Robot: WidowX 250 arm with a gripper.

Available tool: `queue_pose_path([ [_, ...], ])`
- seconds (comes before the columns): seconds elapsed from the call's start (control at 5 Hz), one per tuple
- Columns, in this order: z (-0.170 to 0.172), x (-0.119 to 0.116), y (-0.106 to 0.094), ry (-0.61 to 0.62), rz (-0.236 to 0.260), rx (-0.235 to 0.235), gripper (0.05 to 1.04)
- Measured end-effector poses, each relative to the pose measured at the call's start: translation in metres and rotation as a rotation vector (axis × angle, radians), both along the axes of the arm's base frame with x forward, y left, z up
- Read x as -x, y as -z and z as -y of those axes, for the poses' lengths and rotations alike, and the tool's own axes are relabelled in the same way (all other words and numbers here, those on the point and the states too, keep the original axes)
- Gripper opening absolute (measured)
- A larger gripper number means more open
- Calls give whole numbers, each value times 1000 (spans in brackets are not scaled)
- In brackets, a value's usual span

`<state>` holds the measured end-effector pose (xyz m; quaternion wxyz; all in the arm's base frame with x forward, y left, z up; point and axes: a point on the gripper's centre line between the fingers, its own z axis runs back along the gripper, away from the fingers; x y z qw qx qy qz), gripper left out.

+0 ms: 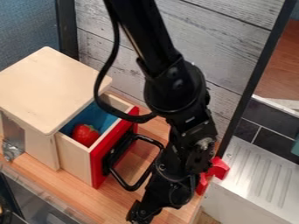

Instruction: Close the drawer

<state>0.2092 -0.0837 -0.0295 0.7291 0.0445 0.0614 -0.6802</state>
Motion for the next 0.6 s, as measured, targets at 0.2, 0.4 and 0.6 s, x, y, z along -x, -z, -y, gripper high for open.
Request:
queue_pose_path([
  [0.2, -2, 4, 5, -1, -19, -9, 1001],
  [0.4, -22, 9, 1, -52, -4, -4, 999],
  [0.6, -44, 10, -10, -92, 32, -34, 999],
])
